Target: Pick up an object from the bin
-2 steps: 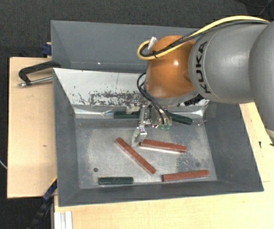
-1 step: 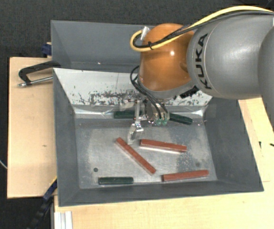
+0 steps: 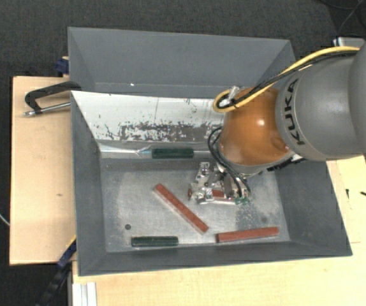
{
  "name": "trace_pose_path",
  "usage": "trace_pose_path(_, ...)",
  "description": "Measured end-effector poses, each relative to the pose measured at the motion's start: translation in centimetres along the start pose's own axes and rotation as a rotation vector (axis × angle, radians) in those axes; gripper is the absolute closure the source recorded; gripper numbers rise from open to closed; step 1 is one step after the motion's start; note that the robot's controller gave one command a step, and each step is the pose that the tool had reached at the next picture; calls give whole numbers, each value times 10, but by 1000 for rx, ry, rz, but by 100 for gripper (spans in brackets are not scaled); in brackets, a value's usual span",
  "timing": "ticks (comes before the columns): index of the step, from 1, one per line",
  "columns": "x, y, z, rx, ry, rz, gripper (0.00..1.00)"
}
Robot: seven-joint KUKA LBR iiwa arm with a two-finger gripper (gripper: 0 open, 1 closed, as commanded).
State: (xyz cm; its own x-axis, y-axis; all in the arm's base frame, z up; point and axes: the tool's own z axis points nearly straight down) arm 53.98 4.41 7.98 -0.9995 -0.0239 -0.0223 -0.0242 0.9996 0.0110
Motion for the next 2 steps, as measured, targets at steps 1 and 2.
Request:
trace_pose_path(1,6,-2,2,4,23,-1,0)
trace_pose_path(2,4,-2,2,4,17,0,0)
